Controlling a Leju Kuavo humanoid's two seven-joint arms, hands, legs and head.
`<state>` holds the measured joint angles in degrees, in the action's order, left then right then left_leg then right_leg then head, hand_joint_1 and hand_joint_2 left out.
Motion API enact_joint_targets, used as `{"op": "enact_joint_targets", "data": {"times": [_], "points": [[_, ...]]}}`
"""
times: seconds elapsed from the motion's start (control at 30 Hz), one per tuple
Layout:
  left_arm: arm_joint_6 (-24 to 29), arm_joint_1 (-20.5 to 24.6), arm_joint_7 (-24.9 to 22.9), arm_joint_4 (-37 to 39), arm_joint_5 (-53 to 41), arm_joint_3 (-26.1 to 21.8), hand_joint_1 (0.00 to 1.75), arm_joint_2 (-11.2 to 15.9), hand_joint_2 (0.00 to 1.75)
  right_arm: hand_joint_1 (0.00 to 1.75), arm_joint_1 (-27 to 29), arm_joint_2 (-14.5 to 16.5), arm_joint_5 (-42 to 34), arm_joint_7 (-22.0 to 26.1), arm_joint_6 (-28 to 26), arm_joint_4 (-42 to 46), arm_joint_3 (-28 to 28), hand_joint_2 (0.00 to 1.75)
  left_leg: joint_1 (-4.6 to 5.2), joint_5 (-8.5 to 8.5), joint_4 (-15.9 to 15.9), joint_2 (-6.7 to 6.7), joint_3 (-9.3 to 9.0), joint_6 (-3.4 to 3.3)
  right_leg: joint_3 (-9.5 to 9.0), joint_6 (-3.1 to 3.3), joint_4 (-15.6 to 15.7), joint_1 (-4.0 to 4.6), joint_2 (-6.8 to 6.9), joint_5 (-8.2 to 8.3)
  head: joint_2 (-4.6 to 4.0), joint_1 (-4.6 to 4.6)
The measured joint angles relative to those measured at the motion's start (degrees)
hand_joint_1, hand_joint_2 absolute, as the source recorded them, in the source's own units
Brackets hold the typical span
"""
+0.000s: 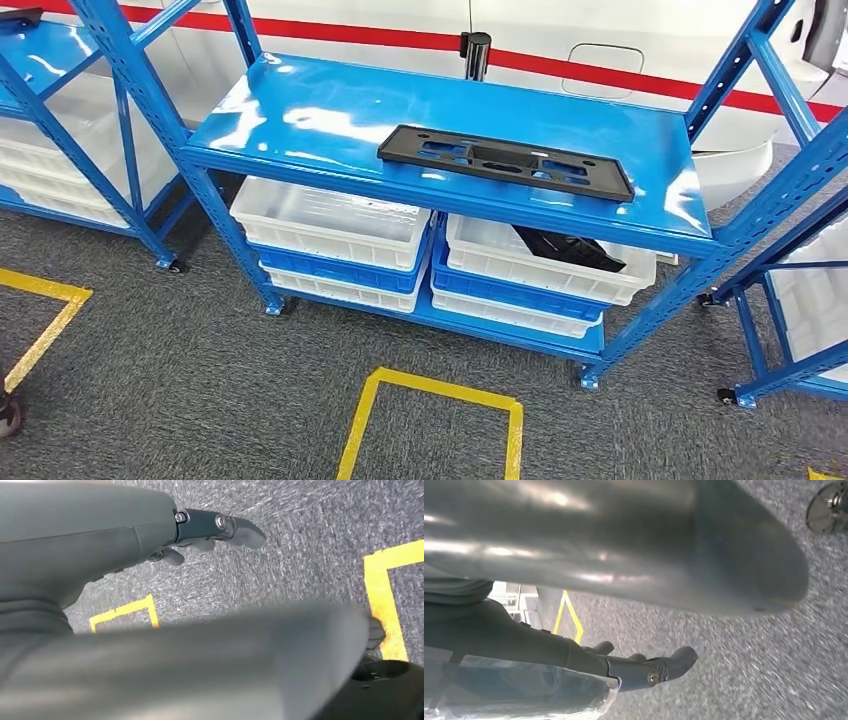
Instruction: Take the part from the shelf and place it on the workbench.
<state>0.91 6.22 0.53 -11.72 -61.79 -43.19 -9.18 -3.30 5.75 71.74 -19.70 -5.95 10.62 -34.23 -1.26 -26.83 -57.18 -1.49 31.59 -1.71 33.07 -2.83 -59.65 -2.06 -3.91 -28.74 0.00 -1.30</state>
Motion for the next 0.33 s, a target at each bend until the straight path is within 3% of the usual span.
{"op": "enact_joint_targets", "data": {"times": [0.07,0.1,0.13,0.17,0.2,0.23,0.3,0.33], "points": [[0.5,-0.2,-0.3,0.0,0.0,0.0,0.00,0.0,1.75,0.00,-0.2,0.0,-0.1,0.0,0.1,0.0,-0.1,0.00,0.35,0.08,0.2,1.55,0.03,-0.85,3.64,0.88,-7.1,0.22,2.42,-3.49,0.00,0.33],[0.6,-0.3,-0.5,0.0,0.0,0.0,0.00,0.1,1.75,0.00,-0.2,0.0,-0.2,0.0,0.2,0.0,-0.2,0.00,0.59,0.04,0.2,2.37,0.05,-1.07,5.59,1.12,-11.1,0.24,2.91,-5.06,0.00,0.47],[0.7,-0.4,-0.5,0.0,0.0,0.0,0.00,0.2,1.75,0.00,-0.1,0.0,-0.3,0.0,0.2,0.0,-0.3,0.00,0.84,-0.01,0.2,3.15,0.06,-1.16,6.87,1.09,-13.7,0.28,3.12,-5.91,0.00,0.53],[0.8,-0.4,-0.5,0.0,0.0,0.0,0.00,0.2,1.75,0.00,-0.1,-0.1,-0.3,0.0,0.2,0.0,-0.4,0.00,1.05,-0.04,0.1,3.82,0.05,-1.21,6.94,0.83,-14.1,0.34,3.24,-5.74,0.00,0.57],[0.9,-0.4,-0.6,0.1,0.0,0.0,0.00,0.2,1.75,0.00,0.0,-0.1,-0.3,0.0,0.2,0.0,-0.5,0.00,1.22,-0.08,0.1,4.48,-0.01,-1.21,5.75,0.46,-12.2,0.43,3.48,-4.73,-0.01,0.60],[0.9,-0.4,-0.7,0.1,0.0,0.0,0.00,0.2,1.75,0.00,0.0,-0.2,-0.3,0.0,0.2,0.0,-0.6,0.00,1.37,-0.14,0.1,5.09,-0.13,-1.17,3.53,0.19,-8.3,0.59,4.27,-3.25,-0.01,0.62],[1.2,-0.4,-0.9,0.1,0.0,0.0,0.00,0.2,1.75,0.00,-0.2,-0.3,-0.3,0.0,0.2,0.0,-0.8,0.00,1.85,-0.47,0.0,6.26,-0.46,-0.84,-0.63,0.45,-0.5,1.18,7.39,-0.62,-0.01,0.70],[1.2,-0.5,-1.0,0.1,0.0,0.0,0.00,0.2,1.75,0.00,-0.2,-0.3,-0.3,0.0,0.2,0.0,-0.8,0.00,1.99,-0.57,-0.1,6.53,-0.56,-0.73,-1.60,0.63,1.3,1.36,8.49,-0.07,0.00,0.73]]}}
